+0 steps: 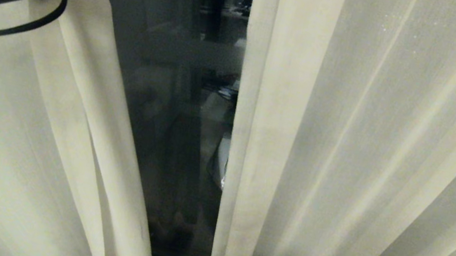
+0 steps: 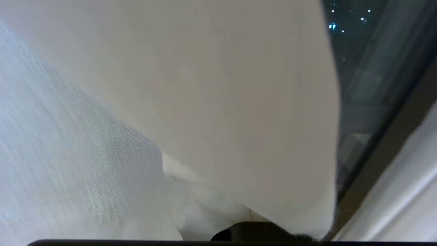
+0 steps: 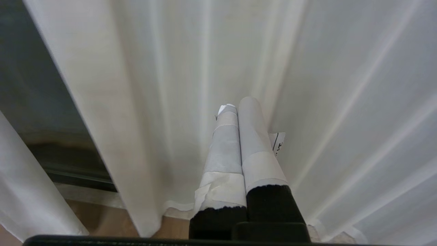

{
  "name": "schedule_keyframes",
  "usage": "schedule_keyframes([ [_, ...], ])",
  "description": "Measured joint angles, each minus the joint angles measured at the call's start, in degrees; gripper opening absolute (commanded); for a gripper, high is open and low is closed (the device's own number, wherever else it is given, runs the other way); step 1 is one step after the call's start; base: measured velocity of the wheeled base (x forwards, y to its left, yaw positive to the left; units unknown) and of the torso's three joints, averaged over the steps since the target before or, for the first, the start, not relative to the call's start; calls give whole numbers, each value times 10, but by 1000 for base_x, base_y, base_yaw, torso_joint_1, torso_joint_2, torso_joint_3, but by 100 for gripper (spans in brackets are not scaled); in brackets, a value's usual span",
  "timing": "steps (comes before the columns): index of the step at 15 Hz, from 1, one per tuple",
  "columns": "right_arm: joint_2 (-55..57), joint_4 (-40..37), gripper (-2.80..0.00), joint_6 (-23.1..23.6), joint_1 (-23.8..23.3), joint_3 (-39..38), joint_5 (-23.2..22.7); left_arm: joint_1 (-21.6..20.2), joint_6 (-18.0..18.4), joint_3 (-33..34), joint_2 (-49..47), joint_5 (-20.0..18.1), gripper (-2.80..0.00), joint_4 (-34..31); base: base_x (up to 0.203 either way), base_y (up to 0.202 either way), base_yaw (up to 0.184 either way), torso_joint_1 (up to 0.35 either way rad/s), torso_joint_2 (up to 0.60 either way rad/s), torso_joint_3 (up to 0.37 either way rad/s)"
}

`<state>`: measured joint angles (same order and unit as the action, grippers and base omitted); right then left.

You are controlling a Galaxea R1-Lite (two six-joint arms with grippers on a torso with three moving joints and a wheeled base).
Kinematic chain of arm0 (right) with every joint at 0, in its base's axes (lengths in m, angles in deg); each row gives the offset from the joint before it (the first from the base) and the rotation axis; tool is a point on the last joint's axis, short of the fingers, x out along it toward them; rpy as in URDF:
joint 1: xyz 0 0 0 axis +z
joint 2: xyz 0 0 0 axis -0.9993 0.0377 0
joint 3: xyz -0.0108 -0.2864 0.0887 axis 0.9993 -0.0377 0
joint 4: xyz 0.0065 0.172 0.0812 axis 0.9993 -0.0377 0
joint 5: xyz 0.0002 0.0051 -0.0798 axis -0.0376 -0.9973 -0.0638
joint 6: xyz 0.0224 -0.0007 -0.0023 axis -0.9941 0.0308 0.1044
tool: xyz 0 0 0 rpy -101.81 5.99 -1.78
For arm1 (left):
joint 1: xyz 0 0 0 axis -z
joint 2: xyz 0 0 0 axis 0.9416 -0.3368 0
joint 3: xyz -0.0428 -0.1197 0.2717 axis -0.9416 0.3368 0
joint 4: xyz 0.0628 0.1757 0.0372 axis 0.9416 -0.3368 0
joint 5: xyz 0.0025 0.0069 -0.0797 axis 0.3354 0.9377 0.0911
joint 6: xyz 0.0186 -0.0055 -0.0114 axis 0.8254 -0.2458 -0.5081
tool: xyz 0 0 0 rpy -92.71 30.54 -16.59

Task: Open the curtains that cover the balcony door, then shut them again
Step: Close the inner curtains on both sides

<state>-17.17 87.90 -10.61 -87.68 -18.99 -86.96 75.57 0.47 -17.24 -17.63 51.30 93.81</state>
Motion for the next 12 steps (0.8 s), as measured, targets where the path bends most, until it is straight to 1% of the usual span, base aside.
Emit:
schedule_keyframes([
  [12, 0, 0, -280, 0, 0, 0, 0, 4, 1, 4, -3, 0, -280, 0, 0, -191, 2, 3, 2, 3],
])
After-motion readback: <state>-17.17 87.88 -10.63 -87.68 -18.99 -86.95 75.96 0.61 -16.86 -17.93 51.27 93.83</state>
